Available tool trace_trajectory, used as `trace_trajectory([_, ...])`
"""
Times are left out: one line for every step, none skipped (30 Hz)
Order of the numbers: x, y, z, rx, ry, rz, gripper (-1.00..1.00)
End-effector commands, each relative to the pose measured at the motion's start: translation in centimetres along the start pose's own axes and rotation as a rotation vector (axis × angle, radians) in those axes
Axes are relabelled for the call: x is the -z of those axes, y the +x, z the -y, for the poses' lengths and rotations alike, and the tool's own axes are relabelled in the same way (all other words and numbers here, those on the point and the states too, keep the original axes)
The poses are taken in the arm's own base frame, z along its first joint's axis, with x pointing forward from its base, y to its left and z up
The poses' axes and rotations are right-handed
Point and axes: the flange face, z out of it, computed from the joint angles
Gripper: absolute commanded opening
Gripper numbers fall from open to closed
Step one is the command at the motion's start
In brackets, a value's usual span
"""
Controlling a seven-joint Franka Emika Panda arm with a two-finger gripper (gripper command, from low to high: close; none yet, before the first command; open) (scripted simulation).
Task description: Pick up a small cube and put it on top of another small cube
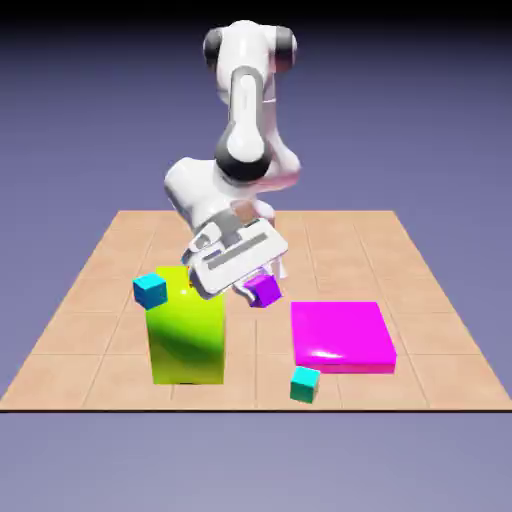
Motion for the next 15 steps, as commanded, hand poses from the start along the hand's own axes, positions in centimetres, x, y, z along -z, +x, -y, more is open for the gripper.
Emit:
trace_trajectory([0.5, 0.7, -0.3, 0.062, 0.007, 0.025, -1.0])
trace_trajectory([1.2, 1.3, -0.8, 0.117, 0.011, 0.049, -1.0])
trace_trajectory([1.9, 1.8, -1.4, 0.171, 0.013, 0.074, -1.0])
trace_trajectory([2.7, 2.2, -1.9, 0.224, 0.016, 0.102, -1.0])
trace_trajectory([3.5, 2.6, -2.5, 0.274, 0.018, 0.131, -1.0])
trace_trajectory([4.4, 3.0, -3.2, 0.322, 0.02, 0.162, -1.0])
trace_trajectory([5.3, 3.2, -3.8, 0.369, 0.022, 0.194, -1.0])
trace_trajectory([6.2, 3.5, -4.4, 0.413, 0.024, 0.228, -1.0])
trace_trajectory([7.2, 3.6, -5.1, 0.454, 0.026, 0.264, -1.0])
trace_trajectory([8.2, 3.7, -5.8, 0.494, 0.029, 0.301, -1.0])
trace_trajectory([9.2, 3.7, -6.5, 0.53, 0.032, 0.34, -1.0])
trace_trajectory([10.3, 3.7, -7.2, 0.564, 0.036, 0.38, -1.0])
trace_trajectory([11.4, 3.7, -7.9, 0.594, 0.041, 0.421, -1.0])
trace_trajectory([12.6, 3.5, -8.6, 0.622, 0.046, 0.463, -1.0])
trace_trajectory([13.8, 3.4, -9.3, 0.647, 0.053, 0.506, -1.0])
